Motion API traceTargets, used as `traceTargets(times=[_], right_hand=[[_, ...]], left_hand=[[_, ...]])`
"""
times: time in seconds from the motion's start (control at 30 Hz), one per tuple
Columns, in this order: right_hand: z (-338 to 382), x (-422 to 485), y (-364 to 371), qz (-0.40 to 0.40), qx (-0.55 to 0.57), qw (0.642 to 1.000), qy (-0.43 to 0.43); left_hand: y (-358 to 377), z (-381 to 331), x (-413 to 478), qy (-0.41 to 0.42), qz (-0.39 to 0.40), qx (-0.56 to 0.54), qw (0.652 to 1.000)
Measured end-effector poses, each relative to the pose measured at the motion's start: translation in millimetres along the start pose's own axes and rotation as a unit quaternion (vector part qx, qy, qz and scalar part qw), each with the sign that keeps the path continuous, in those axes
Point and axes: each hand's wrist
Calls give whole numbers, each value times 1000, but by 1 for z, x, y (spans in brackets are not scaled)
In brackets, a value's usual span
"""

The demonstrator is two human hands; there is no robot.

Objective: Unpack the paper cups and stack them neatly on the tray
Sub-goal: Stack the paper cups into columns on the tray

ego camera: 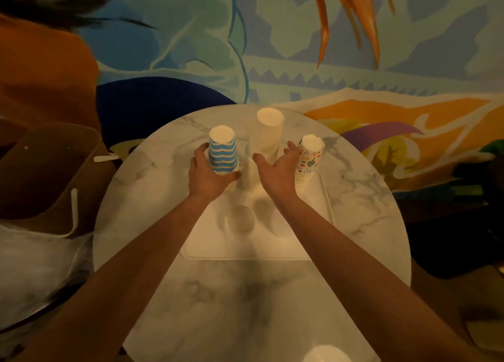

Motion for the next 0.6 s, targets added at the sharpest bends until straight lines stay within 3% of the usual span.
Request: traceTargets(times=[0.17, 0.6], right_hand=[[-5, 24, 9, 21, 12, 999, 46], [-29, 38, 24, 32, -18, 997, 65]], left_hand=[[13, 5, 15, -4, -12, 37, 999], [30, 24, 31, -30, -27, 49, 998]])
Point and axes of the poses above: each hand's wrist, its own x-axis towards the middle knuckle, its own y-axis out of the palm, z = x × y, and after that the axes turned 11 degrees about -y, right-handed
